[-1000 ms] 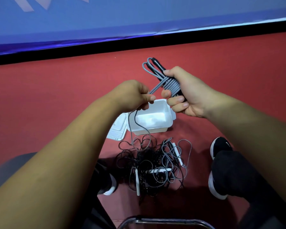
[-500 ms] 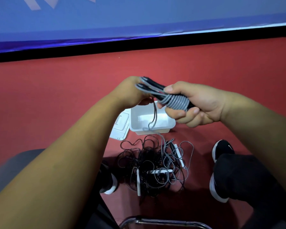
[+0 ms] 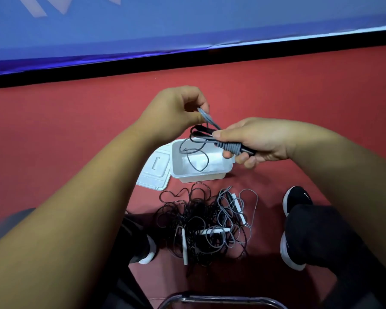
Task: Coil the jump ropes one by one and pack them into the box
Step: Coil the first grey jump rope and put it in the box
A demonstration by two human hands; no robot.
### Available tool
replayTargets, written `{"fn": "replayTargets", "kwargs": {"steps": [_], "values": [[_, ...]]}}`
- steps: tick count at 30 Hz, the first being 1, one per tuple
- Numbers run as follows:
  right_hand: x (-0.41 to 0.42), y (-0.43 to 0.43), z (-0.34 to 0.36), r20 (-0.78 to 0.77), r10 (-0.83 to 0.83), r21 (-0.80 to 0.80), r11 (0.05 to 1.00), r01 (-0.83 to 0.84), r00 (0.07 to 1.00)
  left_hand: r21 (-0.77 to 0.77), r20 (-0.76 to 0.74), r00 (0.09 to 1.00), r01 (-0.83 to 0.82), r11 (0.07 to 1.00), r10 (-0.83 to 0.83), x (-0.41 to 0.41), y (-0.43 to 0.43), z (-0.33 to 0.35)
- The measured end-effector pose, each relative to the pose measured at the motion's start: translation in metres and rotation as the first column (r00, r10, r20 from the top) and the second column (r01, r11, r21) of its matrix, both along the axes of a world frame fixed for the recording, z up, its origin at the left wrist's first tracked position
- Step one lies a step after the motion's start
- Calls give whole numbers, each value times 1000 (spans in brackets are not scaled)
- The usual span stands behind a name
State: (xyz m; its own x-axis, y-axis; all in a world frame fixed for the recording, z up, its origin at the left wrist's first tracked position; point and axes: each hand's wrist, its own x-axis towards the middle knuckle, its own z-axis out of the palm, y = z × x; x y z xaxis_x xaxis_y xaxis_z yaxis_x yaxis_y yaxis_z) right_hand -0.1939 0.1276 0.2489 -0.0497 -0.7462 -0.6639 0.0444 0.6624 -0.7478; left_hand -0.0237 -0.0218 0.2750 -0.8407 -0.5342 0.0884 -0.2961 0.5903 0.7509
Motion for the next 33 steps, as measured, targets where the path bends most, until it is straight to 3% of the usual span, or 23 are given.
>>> {"fn": "replayTargets", "kwargs": {"steps": [3, 6, 10, 14, 19, 22, 27, 29, 33], "values": [[-2, -5, -6, -121, -118, -57, 992, 112, 986, -329, 106, 992, 105, 939, -74, 3, -8, -3], [-4, -7, -8, -128, -225, -89, 973, 215, 966, -370, 187, 979, 142, 918, -76, 4, -8, -8], [2, -10, -5, -69, -322, -88, 945, 316, 944, -279, 267, 964, 65, 958, 12, 1, -2, -17], [7, -12, -3, 107, -418, -64, 902, 426, 902, -58, 316, 948, -6, 998, 24, -3, 11, -21], [8, -12, -2, 193, -412, -65, 900, 430, 891, 120, 316, 949, -59, 991, 19, -8, 23, -21], [7, -12, 0, 195, -433, -81, 887, 454, 880, 162, 286, 958, -44, 986, -4, -11, 22, -21], [-1, -12, 5, 224, -491, -66, 854, 515, 842, 411, 107, 994, -42, 911, -2, -11, 19, -15], [-3, -11, 7, 234, -489, -62, 855, 515, 840, 419, 65, 998, -16, 908, -13, -9, 17, -15], [-2, -11, 10, 267, -453, -63, 873, 485, 850, 291, 146, 989, -19, 957, -24, -5, 10, -19]]}}
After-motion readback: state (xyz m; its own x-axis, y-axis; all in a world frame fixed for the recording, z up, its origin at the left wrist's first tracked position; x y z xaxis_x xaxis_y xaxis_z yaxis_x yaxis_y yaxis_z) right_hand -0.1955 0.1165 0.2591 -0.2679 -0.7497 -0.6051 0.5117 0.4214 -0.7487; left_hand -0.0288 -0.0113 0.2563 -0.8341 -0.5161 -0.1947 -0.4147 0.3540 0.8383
